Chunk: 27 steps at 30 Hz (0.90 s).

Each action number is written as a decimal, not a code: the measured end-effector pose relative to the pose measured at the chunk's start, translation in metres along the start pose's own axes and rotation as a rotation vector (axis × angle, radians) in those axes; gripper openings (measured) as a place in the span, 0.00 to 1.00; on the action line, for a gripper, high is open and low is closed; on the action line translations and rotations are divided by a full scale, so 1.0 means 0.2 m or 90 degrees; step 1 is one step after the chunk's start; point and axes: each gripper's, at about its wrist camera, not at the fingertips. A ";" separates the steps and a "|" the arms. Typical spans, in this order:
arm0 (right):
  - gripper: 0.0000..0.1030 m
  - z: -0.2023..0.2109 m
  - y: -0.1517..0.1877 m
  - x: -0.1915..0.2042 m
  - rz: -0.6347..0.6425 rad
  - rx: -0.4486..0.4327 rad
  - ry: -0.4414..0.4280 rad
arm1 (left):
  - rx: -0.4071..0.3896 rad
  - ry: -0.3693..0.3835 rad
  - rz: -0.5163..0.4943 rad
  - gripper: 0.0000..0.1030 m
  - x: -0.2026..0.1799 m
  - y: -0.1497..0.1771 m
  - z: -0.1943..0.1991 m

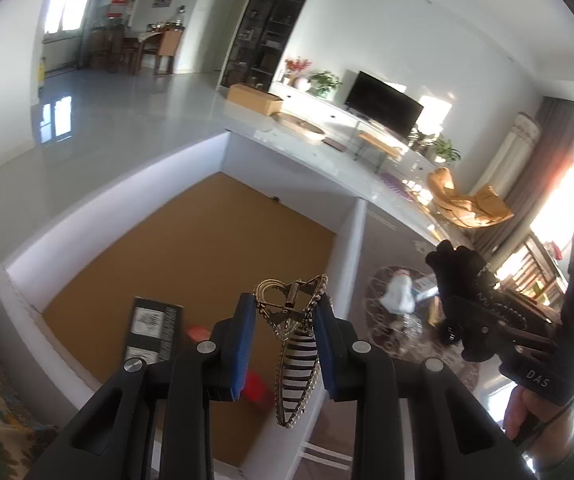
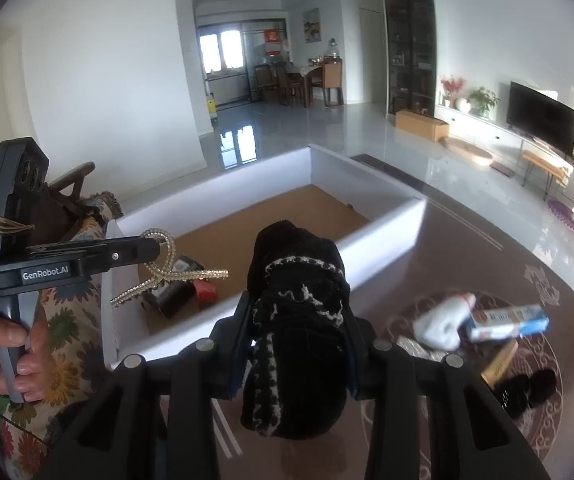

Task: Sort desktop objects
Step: 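Carry tiara and black fluffy item into the bin and release them, then withdraw both tools from the bin back over the table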

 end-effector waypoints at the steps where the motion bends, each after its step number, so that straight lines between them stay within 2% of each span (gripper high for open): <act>1: 0.37 -0.07 -0.08 0.04 0.002 0.004 -0.010 | 0.009 -0.021 0.006 0.28 0.05 -0.03 -0.04; 5: 0.37 -0.41 -0.28 0.17 0.000 0.055 -0.047 | 0.081 -0.074 0.027 0.28 0.23 -0.11 -0.25; 7: 0.39 -0.60 -0.33 0.20 -0.013 0.110 -0.068 | 0.131 -0.108 0.040 0.30 0.28 -0.11 -0.37; 8: 0.41 -0.69 -0.34 0.20 -0.021 0.137 -0.066 | 0.151 -0.128 0.049 0.32 0.31 -0.11 -0.42; 9: 0.53 -0.76 -0.34 0.21 -0.027 0.156 -0.063 | 0.161 -0.140 0.054 0.34 0.33 -0.10 -0.45; 10: 0.69 -0.80 -0.34 0.20 -0.030 0.164 -0.063 | 0.158 -0.140 0.056 0.41 0.33 -0.09 -0.47; 11: 0.75 -0.83 -0.33 0.20 -0.033 0.163 -0.063 | 0.149 -0.138 0.059 0.55 0.34 -0.08 -0.46; 12: 0.78 -0.83 -0.32 0.19 -0.037 0.156 -0.060 | 0.136 -0.140 0.062 0.65 0.35 -0.07 -0.45; 13: 0.78 -0.82 -0.31 0.18 -0.042 0.149 -0.061 | 0.121 -0.144 0.061 0.80 0.36 -0.05 -0.42; 16: 0.82 -0.73 -0.26 0.10 -0.059 0.114 -0.064 | 0.076 -0.157 0.054 0.82 0.30 -0.01 -0.35; 20: 0.87 -0.43 -0.06 -0.04 -0.072 0.024 -0.034 | 0.012 -0.109 0.016 0.82 0.07 0.07 -0.18; 22: 0.99 -0.27 0.10 -0.13 -0.090 -0.015 -0.003 | -0.009 -0.067 -0.032 0.82 -0.12 0.15 -0.10; 23: 1.00 -0.20 0.21 -0.19 -0.101 -0.027 0.021 | -0.011 -0.036 -0.061 0.83 -0.23 0.19 -0.08; 24: 1.00 -0.14 0.32 -0.25 -0.114 -0.029 0.047 | -0.007 -0.005 -0.088 0.86 -0.34 0.21 -0.07; 26: 1.00 -0.06 0.55 -0.39 -0.147 -0.010 0.109 | 0.014 0.051 -0.143 1.00 -0.54 0.34 -0.06; 27: 1.00 -0.03 0.67 -0.45 -0.171 0.003 0.144 | 0.026 0.077 -0.166 1.00 -0.63 0.41 -0.08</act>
Point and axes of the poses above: each gripper's, at about its wrist camera, not at the fingertips, and z roughly against the way its jaws point, x to its left, y to its underside, and after that the axes turned 12 degrees about x, right-handed
